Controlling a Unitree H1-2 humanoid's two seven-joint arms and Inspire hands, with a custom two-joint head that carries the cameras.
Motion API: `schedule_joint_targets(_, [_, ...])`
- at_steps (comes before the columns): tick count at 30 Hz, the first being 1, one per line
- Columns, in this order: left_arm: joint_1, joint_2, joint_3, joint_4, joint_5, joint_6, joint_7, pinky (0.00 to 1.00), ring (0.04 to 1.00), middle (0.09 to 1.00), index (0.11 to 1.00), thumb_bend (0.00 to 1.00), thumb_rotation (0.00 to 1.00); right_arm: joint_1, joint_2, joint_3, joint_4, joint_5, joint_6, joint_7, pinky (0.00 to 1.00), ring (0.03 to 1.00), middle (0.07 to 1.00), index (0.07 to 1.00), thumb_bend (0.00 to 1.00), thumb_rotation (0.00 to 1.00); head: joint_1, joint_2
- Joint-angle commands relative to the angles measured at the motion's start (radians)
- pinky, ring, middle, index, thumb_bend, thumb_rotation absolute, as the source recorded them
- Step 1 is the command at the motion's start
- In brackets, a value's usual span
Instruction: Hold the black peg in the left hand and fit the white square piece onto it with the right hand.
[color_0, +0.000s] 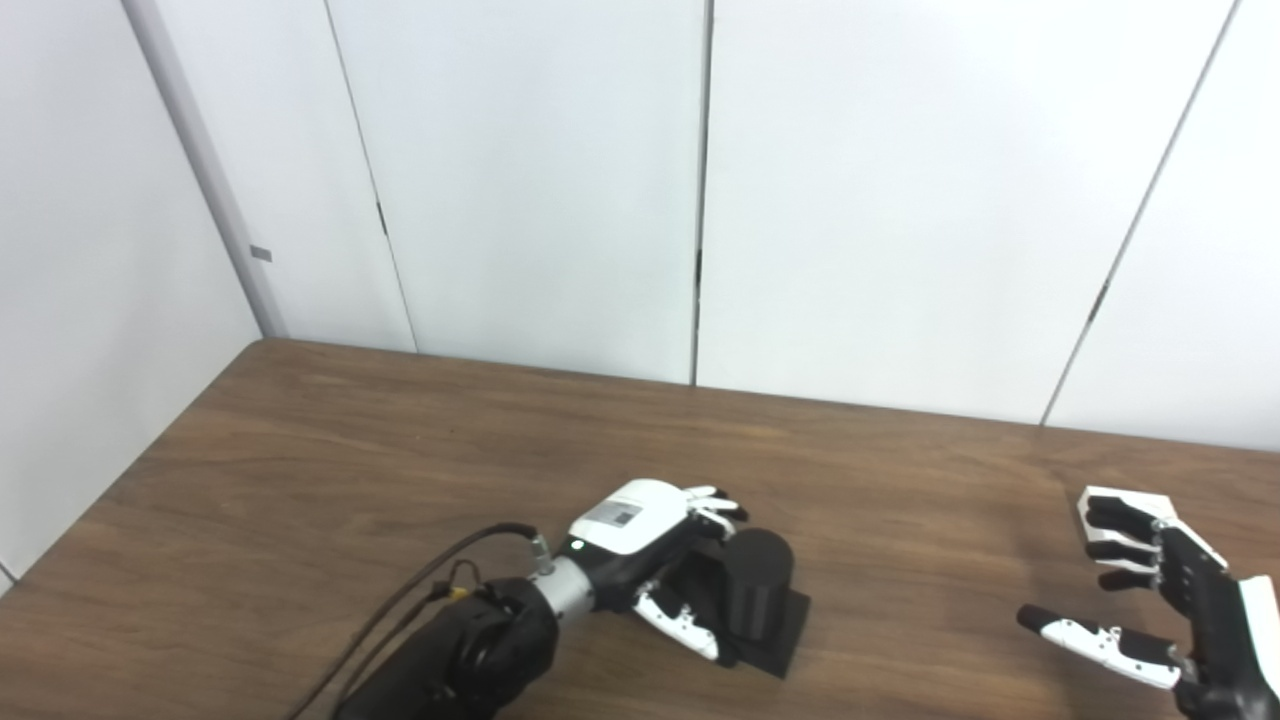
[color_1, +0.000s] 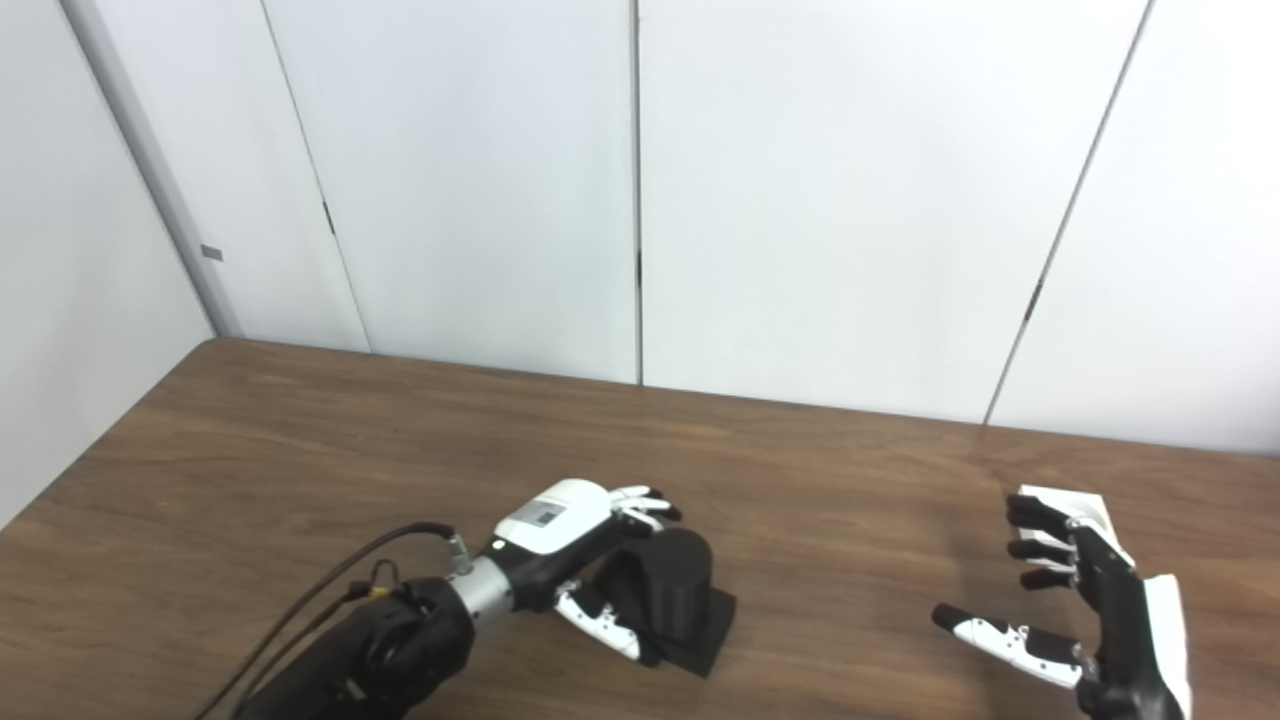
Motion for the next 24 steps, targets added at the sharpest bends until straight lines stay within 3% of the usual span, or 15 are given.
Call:
schedule_joint_targets(1, [0.006,-0.005,-0.040,0.043,0.050,-0.001,-0.039,0.84,0.946,0.887,0.484,0.52,0.07,-0.038,-0.010,-0.002,-0.022,-0.013,-0.053,-0.021,0.50,0.630,0.712,0.703,0.54,0.00,-0.014,0.004])
schedule_joint_targets(11, [-0.011,-0.029,-0.099,0.118,0.096,-0.002,-0.026,0.83,0.937,0.878,0.485,0.52,0.07,-0.041,-0.001,0.008,-0.008,-0.019,-0.097,-0.033,0.50,0.627,0.710,0.705,0.53,0.00,-0.096,0.014])
schedule_joint_targets(15, [-0.009,-0.003,-0.104,0.107,0.107,-0.009,-0.025,0.83,0.935,0.876,0.486,0.52,0.07,-0.045,-0.006,0.019,-0.033,-0.030,-0.097,-0.023,0.50,0.621,0.706,0.708,0.54,0.00,-0.200,0.024])
schedule_joint_targets(24, [0.000,0.064,-0.100,0.066,0.168,0.009,-0.028,0.81,0.915,0.877,0.487,0.52,0.06,-0.118,-0.105,0.039,-0.124,-0.113,0.043,0.096,0.50,0.615,0.709,0.706,0.55,0.00,-0.450,-0.010])
